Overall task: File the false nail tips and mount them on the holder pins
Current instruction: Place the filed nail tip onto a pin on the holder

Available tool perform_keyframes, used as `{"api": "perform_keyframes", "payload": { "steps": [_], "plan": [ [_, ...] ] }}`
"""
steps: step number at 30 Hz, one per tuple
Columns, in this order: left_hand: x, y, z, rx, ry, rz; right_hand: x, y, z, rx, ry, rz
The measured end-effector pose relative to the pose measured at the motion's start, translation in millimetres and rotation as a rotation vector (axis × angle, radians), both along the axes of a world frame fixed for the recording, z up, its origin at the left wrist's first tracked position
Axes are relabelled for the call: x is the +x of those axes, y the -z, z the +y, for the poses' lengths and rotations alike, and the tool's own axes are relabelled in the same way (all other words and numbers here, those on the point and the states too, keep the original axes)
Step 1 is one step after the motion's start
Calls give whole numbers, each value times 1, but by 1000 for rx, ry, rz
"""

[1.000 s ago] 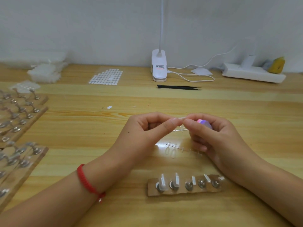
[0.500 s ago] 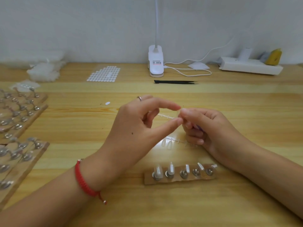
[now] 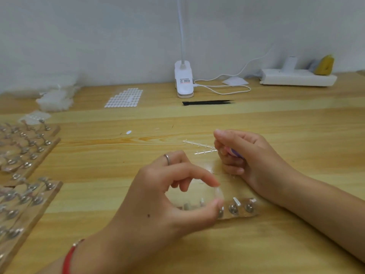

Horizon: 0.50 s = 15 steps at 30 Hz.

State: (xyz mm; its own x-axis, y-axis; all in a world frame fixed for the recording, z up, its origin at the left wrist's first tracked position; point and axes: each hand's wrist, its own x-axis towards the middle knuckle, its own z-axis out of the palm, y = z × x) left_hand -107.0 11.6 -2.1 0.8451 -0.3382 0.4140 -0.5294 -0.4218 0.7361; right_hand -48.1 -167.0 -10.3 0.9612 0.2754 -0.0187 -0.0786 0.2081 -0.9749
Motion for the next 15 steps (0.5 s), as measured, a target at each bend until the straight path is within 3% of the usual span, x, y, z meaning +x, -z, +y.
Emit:
{"api": "perform_keyframes", "payload": {
  "steps": [8, 15],
  "plan": [
    [0, 16, -3, 139, -26, -117, 1, 0, -1, -13, -25, -8],
    [-1, 16, -4, 113, -31, -66, 2, 1, 0, -15, -36, -10]
  ]
}}
